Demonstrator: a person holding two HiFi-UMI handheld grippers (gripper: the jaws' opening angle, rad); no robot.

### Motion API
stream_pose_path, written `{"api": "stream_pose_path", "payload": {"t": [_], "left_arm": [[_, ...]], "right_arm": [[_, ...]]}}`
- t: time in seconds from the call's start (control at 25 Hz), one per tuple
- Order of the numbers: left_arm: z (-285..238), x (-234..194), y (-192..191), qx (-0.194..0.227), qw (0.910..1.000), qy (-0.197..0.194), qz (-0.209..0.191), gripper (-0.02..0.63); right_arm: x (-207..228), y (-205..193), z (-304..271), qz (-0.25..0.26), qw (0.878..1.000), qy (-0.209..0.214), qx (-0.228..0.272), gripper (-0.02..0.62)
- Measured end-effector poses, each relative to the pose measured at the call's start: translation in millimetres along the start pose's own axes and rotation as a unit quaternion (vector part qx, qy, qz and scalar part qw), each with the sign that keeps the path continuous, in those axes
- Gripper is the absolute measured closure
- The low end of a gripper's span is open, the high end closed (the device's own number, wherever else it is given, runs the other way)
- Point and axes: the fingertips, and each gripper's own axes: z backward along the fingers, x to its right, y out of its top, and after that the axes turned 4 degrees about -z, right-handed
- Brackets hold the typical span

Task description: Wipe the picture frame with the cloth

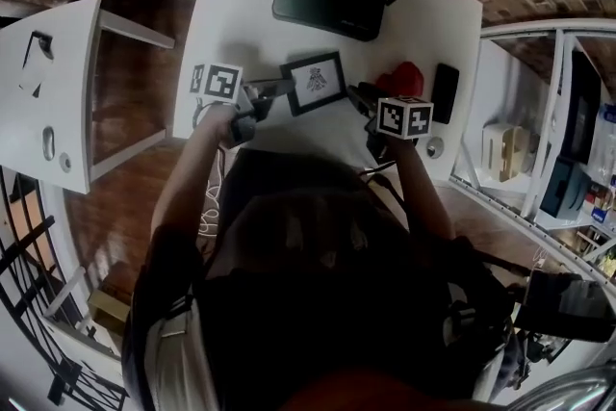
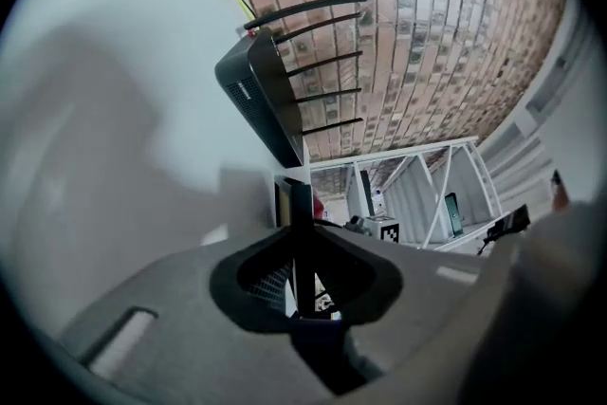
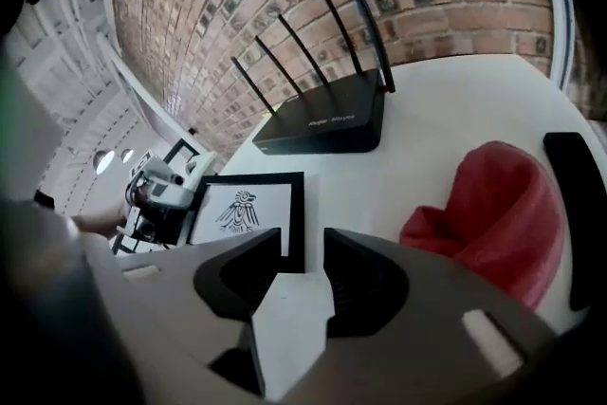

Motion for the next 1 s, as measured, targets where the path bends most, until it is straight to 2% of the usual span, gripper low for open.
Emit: {"api": "stream_pose_path", "payload": {"t": [0.2,0.44,0.72,1.0], "left_arm": [[5,-14,0,-0.055,0.9983,-0.008,0.015,0.539],[7,-41,-4,-0.093,0.9946,0.047,0.004,0.537],[2,-51,-3,-0.083,0.9932,0.082,-0.004,0.537],[-2,-55,3,-0.054,0.99,0.122,-0.045,0.531]], "right_arm": [[-8,-14,-24,0.025,0.998,-0.014,-0.054,0.442],[-19,-28,-34,0.018,0.997,-0.033,-0.061,0.513],[-19,-45,-28,-0.087,0.995,-0.02,-0.034,0.517],[-18,-46,-26,-0.125,0.992,-0.005,0.004,0.514]]}}
